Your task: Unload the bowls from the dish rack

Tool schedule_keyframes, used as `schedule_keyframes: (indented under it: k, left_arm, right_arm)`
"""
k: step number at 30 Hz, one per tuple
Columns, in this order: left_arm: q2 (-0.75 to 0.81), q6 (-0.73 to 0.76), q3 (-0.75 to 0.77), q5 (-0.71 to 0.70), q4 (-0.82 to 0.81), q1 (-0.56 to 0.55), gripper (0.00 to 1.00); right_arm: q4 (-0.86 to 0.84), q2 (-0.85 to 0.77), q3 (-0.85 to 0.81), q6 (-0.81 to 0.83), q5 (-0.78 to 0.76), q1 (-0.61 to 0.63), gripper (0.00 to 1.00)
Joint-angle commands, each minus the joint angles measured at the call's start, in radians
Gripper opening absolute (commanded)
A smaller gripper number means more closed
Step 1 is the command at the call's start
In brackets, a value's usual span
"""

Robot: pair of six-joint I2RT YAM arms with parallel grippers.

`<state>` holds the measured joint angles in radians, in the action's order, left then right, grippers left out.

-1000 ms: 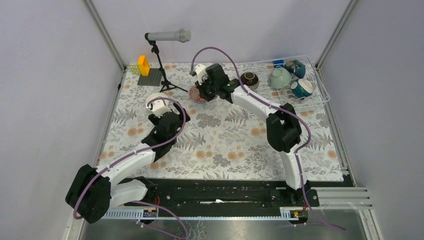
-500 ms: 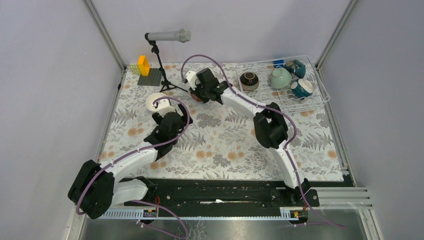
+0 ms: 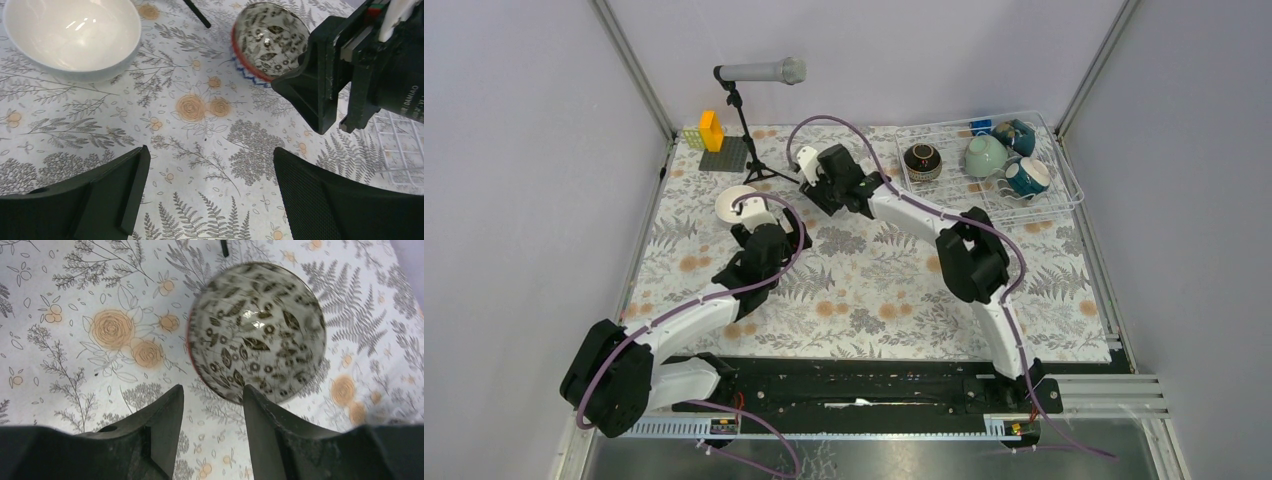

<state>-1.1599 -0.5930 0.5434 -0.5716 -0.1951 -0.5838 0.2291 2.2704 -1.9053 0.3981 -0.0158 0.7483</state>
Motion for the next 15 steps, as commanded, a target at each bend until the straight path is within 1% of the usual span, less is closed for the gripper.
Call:
schedule_keyframes:
  k: [1,5,7,10,12,15]
  left_arm:
    - [0.027,0.049,-0.015,0.104,-0.114,-0.002,0.99]
    - [0.015,0.093,-0.039,0.242,-0.197,-0.001,0.99]
    - [0.01,0.103,-0.042,0.283,-0.211,-0.002,0.99]
    - [0.009,0.122,-0.045,0.317,-0.225,-0.001,0.99]
    - [0.012,0.137,-0.046,0.344,-0.232,-0.002,0.99]
    - [0.014,0.152,-0.053,0.393,-0.26,-0.002,0.99]
  right_arm:
    - [-0.135,-0.183,0.092,-0.09,-0.069,0.006,0.55]
    - [-0.248,-0.327,0.269,-0.148,-0.134,0.006,0.56]
    - [-0.294,-0.396,0.345,-0.155,-0.187,0.005,0.64]
    - [-0.343,-0.478,0.428,-0.164,-0.326,0.002,0.73]
    - [-0.338,-0.524,0.446,-0.203,-0.396,-0.008,0.78]
    - [-0.286,-0.583,0.463,-0.293,-0.376,-0.044,0.79]
